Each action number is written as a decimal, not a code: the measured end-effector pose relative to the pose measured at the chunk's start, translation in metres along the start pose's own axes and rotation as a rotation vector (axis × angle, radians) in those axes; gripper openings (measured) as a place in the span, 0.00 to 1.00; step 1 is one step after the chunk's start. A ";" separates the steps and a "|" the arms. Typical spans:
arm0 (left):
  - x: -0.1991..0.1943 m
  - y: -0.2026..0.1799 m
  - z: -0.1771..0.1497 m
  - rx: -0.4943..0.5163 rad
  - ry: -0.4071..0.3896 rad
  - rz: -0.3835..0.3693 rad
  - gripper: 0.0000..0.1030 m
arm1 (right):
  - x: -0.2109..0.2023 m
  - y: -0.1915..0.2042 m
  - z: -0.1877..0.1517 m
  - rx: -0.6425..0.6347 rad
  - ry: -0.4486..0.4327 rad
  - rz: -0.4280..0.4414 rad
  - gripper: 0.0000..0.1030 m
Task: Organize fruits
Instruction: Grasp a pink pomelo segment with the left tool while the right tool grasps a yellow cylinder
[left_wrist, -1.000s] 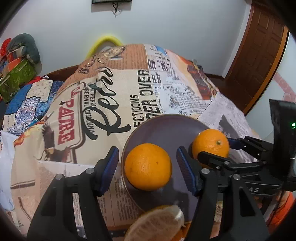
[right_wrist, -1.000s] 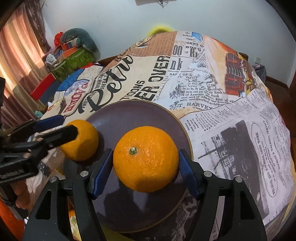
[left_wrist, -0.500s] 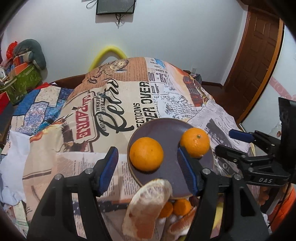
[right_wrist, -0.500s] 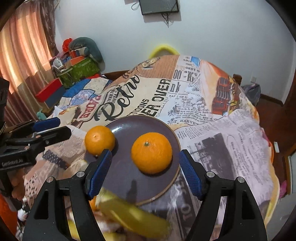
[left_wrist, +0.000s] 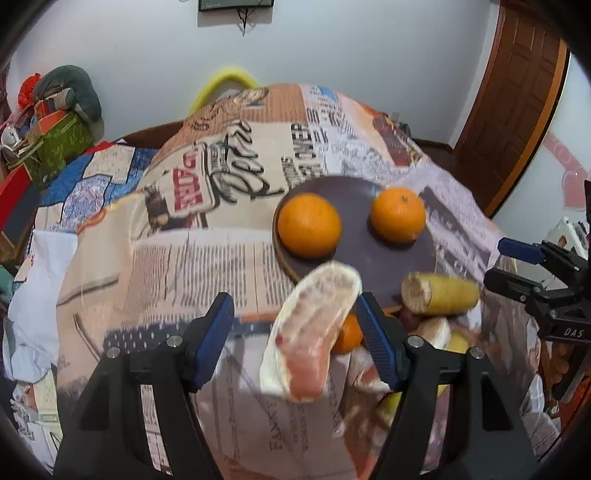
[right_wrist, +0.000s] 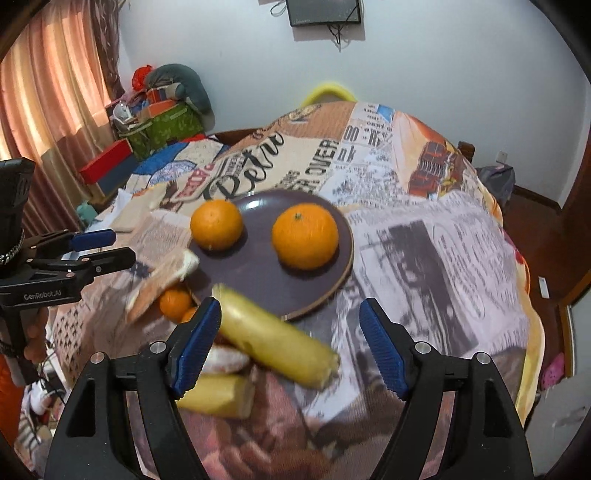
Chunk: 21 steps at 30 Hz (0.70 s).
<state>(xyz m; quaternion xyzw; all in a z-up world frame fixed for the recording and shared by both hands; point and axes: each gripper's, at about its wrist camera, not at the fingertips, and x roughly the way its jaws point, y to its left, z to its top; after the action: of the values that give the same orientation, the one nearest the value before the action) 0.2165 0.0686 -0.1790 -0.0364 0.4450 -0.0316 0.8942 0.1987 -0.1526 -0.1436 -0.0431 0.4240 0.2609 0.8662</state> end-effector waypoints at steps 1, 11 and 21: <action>0.002 0.000 -0.005 -0.001 0.008 -0.001 0.66 | 0.000 0.000 -0.004 0.000 0.005 0.001 0.73; 0.034 0.007 -0.043 -0.055 0.117 -0.024 0.66 | 0.028 0.014 -0.021 -0.020 0.070 0.011 0.74; 0.044 0.003 -0.041 -0.049 0.062 -0.020 0.66 | 0.044 0.012 -0.016 -0.044 0.074 0.026 0.78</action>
<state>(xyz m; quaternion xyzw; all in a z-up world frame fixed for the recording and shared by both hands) 0.2104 0.0662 -0.2385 -0.0620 0.4728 -0.0307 0.8785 0.2037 -0.1284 -0.1849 -0.0663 0.4505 0.2795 0.8453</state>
